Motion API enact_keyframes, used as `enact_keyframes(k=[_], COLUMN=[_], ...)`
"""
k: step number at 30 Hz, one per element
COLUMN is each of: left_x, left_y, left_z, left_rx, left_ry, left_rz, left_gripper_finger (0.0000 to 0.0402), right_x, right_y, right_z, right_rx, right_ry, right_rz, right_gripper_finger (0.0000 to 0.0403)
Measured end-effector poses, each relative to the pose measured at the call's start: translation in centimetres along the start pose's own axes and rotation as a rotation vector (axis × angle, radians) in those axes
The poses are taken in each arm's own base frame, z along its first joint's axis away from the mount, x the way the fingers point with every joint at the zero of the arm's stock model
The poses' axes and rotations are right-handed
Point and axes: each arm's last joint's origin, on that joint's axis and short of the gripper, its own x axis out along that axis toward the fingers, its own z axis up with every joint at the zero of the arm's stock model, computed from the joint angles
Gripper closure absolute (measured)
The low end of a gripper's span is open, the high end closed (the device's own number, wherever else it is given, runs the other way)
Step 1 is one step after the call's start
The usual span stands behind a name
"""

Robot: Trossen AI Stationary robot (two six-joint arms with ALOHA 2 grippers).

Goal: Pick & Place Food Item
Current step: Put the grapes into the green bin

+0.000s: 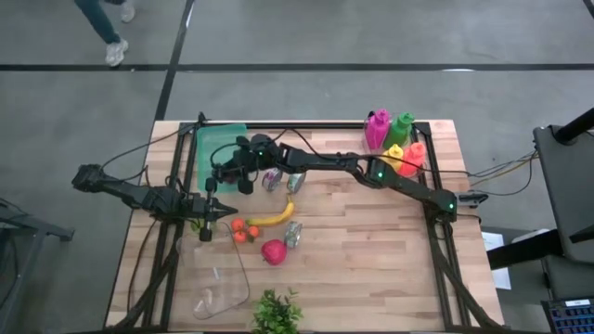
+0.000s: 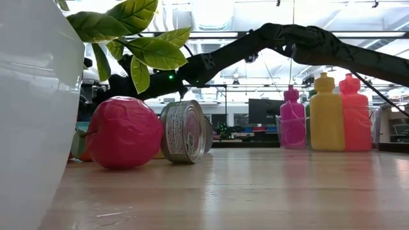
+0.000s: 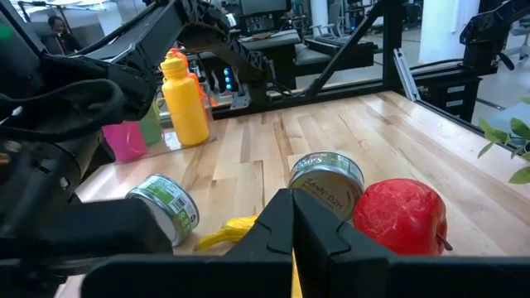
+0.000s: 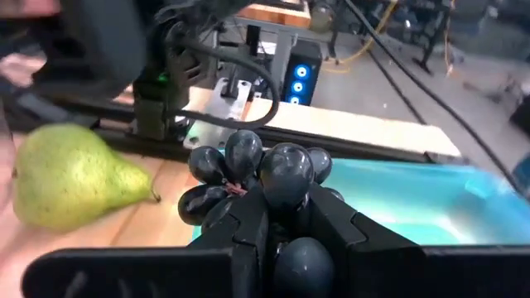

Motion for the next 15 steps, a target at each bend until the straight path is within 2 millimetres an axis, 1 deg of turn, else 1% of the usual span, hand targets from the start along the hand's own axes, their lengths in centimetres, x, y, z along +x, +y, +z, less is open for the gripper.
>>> enact_keyframes(k=[5, 15], left_x=[0.0, 0.0], left_y=[0.0, 0.0], left_z=[0.0, 0.01], left_rx=[0.003, 0.003], left_ry=[0.0, 0.0], left_rz=[0.0, 0.0], left_gripper_finger=[0.0402, 0.0402], right_x=[-0.14, -0.2], right_y=[-0.57, -0.85], right_z=[-0.09, -0.26], right_rx=[0.16, 0.307], right_ry=[0.004, 0.011], right_rz=[-0.056, -0.09], right_gripper_finger=[0.0351, 0.035])
